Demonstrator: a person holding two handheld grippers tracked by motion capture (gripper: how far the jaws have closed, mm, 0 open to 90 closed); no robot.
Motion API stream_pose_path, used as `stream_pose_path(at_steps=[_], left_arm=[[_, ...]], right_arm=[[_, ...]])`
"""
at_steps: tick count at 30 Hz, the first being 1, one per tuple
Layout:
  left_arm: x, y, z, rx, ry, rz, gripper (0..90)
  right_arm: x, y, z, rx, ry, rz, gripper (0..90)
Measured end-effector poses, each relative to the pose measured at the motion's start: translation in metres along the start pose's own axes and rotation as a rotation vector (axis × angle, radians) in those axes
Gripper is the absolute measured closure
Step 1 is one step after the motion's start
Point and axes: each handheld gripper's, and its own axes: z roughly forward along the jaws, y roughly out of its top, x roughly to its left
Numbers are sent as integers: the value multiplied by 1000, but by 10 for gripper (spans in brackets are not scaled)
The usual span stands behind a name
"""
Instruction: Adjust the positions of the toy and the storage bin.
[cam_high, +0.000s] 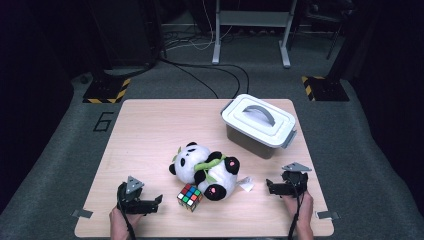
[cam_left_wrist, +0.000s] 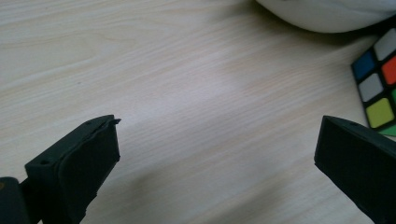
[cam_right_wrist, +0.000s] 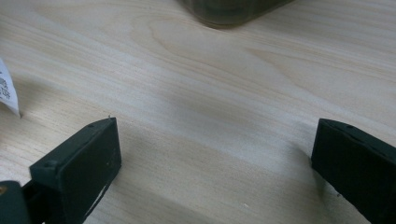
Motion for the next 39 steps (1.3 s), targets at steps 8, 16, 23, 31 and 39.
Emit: stream_pose_path(at_steps=[8,16,23,31,39], left_arm=[[-17,5,-12,-46,-55,10,0],[-30,17,-23,-92,-105,28,0],[-49,31,-17,-94,-184,67,0],[-74,36,-6,-91,-204,123,0],[-92,34,14,-40,-200,137,0]], right_arm=[[0,0,0,-1,0,0,9],[0,0,0,-1,0,-1,11],[0,0,0,-2,0,0,15],[0,0,0,-4,1,-2,18],[1,0,-1,-5,1,-2,21]])
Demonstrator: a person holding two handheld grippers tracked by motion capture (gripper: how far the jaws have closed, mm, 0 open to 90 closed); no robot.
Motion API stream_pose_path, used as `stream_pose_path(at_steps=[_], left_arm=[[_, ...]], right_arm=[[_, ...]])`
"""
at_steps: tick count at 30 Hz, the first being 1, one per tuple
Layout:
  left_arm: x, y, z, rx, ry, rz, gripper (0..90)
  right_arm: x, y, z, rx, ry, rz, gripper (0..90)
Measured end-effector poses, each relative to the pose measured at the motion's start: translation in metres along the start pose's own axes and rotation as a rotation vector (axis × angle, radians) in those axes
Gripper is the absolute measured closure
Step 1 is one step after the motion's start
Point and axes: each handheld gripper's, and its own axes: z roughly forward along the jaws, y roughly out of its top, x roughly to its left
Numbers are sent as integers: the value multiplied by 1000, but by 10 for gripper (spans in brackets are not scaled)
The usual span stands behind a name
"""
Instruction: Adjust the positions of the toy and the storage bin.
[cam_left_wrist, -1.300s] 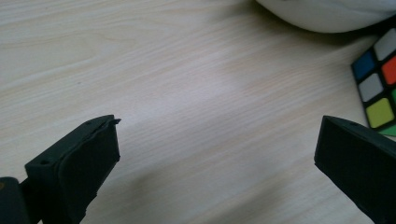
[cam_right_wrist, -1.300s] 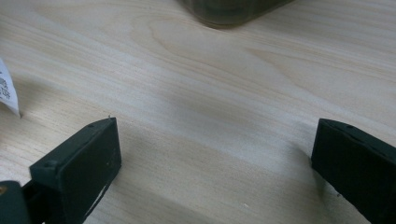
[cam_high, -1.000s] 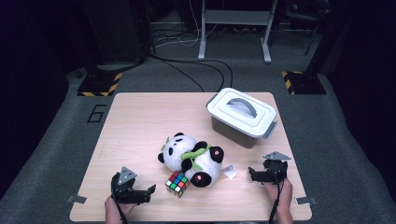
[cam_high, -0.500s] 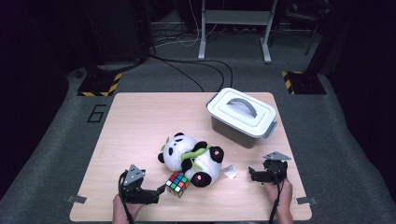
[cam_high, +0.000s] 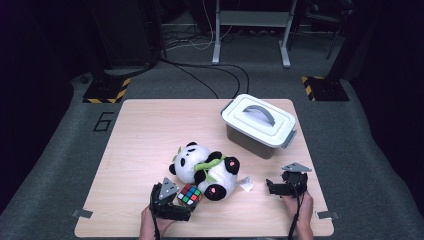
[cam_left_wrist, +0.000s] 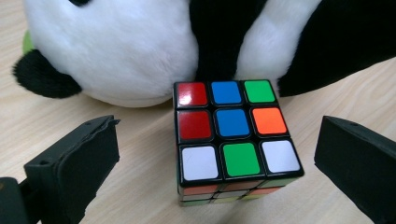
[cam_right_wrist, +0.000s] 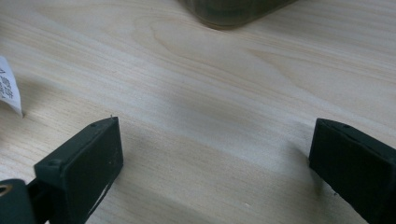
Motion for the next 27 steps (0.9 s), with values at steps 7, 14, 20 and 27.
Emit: stream_pose_path(at_steps=[7,14,20,27], left_arm=[[-2,-5,9,8,4,-8,19],[-6,-9,11,7,8,21,286],[-4,-13,4,-12,13,23,339],[-4,-19,-6,-29,30,37,341]], right_arm=[[0,0,0,-2,-1,-1,24],[0,0,-1,-3,3,-6,34],[0,0,-1,-3,3,-7,34],[0,0,-1,-3,3,-7,34]])
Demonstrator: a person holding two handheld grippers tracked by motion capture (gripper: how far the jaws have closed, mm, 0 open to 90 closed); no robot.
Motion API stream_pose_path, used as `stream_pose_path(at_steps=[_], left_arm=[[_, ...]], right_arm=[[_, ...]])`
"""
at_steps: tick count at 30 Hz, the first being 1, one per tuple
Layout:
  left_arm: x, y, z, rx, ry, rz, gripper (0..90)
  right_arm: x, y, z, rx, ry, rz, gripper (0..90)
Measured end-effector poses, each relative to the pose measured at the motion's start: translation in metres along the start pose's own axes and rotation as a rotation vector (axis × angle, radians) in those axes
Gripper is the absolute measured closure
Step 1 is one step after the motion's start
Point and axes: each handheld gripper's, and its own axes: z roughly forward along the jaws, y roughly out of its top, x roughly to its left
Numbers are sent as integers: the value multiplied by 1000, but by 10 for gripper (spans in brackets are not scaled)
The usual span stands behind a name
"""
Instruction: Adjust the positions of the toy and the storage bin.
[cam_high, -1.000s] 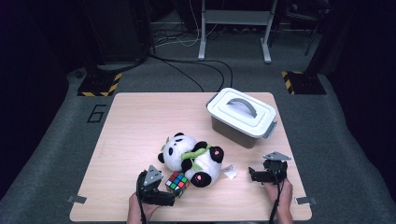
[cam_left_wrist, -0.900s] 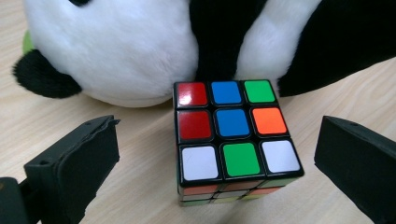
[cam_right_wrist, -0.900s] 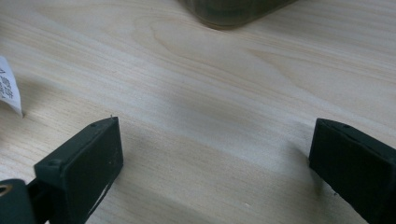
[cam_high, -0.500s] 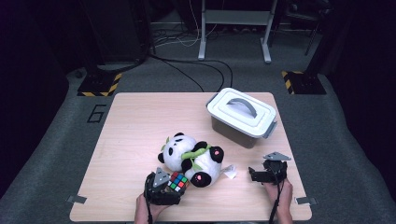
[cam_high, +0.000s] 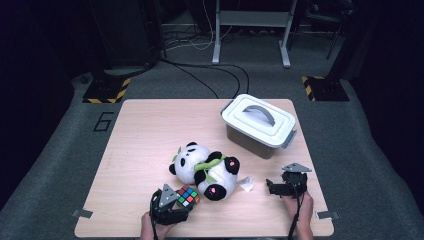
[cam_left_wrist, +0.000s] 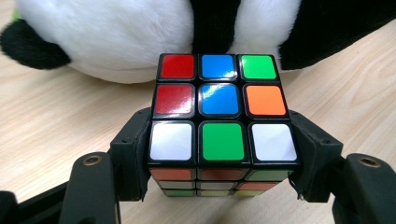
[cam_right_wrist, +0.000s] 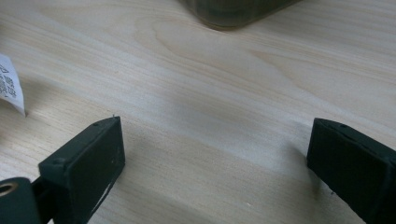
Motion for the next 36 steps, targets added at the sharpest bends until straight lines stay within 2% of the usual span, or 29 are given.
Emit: stream_pose_path(at_steps=[2,4,12,14,15,18,23,31,36], left_arm=[[1,-1,-2,-6,6,3,341],[3,-3,-6,-16,-1,-20,341],[17,-6,-19,-22,51,-29,341],[22,-7,-22,-24,67,-37,342],[26,-8,-25,-24,78,-54,341],[32,-9,-29,-26,89,-47,342],[47,-14,-37,-40,130,-98,342],[59,-17,-39,-16,159,-102,342],[64,-17,-40,-35,180,-118,341]], right_arm=[[0,0,0,0,0,0,34],[0,0,0,0,0,0,34],[0,0,0,0,0,1,34],[0,0,0,0,0,2,33],[0,0,0,1,1,2,33],[0,0,0,1,1,2,34],[0,0,0,1,1,2,34],[0,0,0,1,-1,4,33],[0,0,0,1,0,3,34]])
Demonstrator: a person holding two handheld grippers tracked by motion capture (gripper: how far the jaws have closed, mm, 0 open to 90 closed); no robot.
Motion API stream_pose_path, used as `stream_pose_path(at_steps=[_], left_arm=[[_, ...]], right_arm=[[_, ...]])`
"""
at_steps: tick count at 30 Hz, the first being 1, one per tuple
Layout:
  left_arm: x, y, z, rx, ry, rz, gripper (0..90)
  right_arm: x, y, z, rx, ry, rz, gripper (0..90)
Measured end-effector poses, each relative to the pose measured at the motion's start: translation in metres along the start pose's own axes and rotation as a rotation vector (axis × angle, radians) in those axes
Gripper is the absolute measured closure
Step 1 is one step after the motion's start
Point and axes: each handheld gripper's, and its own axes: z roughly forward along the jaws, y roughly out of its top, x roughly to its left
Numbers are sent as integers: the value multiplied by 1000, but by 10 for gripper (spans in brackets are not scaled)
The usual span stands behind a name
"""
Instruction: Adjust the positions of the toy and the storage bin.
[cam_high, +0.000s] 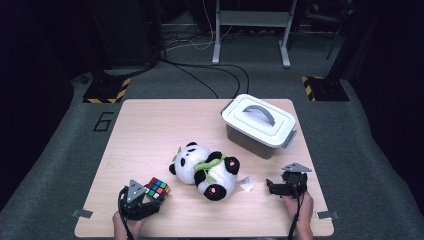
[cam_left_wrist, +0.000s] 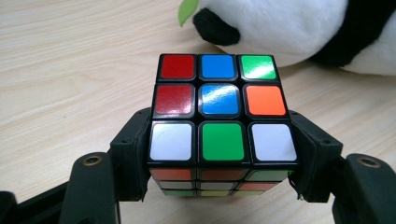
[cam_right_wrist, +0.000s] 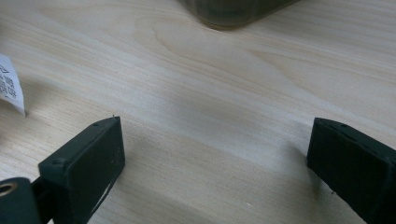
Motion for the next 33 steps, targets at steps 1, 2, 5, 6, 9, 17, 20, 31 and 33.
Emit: stream_pose_path(at_steps=[1,2,5,6,9,17,20,31,33], left_arm=[[1,0,-1,4,3,0,341],[3,0,-1,-2,9,-8,341],[6,0,-2,-6,24,-14,341],[6,0,-2,-6,24,-14,342],[13,0,-3,-6,37,-31,341],[31,1,-6,-19,64,-66,341],[35,2,-7,-17,71,-67,342],[58,16,-5,-22,103,-69,341],[61,19,-5,-19,108,-70,342]], right_arm=[[0,0,0,0,0,0,34],[0,0,0,0,0,0,34],[0,0,0,0,0,0,33],[0,0,0,0,0,0,33],[0,0,0,0,-2,0,34],[0,0,0,0,-2,0,34],[0,0,0,0,-2,0,34],[0,0,0,-2,-4,4,35],[0,0,0,-2,-5,4,35]])
